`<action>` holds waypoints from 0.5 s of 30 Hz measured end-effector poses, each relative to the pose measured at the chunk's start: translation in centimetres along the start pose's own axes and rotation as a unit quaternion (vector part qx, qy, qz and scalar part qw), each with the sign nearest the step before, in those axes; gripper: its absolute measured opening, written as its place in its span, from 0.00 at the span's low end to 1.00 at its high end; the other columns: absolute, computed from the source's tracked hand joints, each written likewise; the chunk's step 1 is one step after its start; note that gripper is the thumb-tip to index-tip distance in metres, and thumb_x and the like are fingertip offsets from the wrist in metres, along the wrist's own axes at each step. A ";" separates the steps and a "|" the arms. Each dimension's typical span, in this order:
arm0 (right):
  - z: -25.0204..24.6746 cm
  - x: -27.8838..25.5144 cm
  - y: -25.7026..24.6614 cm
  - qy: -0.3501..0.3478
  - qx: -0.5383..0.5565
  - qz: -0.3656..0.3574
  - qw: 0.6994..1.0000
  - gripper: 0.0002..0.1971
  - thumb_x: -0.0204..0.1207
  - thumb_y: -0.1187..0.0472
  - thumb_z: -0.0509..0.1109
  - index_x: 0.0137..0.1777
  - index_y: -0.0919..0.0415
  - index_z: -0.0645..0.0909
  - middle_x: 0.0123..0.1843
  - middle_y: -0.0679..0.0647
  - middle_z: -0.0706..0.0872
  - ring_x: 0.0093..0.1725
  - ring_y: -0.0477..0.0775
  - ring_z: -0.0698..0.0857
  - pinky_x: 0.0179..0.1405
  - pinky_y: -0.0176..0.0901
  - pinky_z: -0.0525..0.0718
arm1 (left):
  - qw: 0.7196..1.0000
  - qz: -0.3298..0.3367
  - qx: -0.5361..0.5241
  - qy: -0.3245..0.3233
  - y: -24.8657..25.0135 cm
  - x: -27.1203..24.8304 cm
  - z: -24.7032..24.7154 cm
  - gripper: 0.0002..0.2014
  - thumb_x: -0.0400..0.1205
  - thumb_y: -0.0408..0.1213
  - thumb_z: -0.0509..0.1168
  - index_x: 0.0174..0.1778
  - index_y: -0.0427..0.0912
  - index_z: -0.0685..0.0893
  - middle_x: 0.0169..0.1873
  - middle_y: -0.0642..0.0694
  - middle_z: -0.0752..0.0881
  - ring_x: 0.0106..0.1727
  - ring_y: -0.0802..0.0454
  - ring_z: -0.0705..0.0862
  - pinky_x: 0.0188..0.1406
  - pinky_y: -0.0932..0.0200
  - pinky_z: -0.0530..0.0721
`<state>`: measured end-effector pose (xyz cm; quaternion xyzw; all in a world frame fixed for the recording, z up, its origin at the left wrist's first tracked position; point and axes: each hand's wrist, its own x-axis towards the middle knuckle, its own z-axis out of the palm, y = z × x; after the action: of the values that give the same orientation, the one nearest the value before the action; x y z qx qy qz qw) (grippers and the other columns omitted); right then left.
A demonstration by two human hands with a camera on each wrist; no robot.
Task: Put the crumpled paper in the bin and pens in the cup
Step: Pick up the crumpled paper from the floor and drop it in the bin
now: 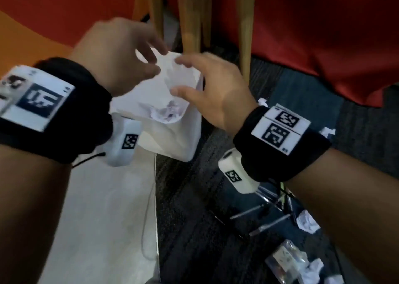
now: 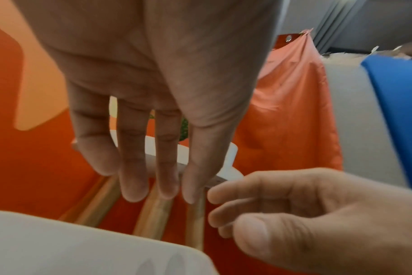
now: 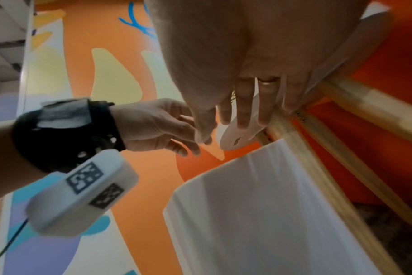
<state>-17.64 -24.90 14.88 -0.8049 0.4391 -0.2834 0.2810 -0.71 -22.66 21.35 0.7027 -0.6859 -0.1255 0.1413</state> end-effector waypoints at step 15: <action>-3.7 -31.7 16.4 -0.124 -0.090 0.371 0.916 0.09 0.80 0.56 0.70 0.57 0.55 0.85 0.49 0.56 0.91 0.51 0.58 0.88 0.49 0.47 0.83 | 0.902 0.294 0.015 -0.317 15.0 -10.8 18.9 0.16 0.77 0.64 0.61 0.49 0.58 0.78 0.44 0.56 0.83 0.48 0.48 0.83 0.46 0.48 0.84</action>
<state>-43.61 -5.70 -0.68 -0.6345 0.6916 -0.0165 0.3447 -21.95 -12.70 9.17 0.3943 -0.8718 -0.2838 -0.0637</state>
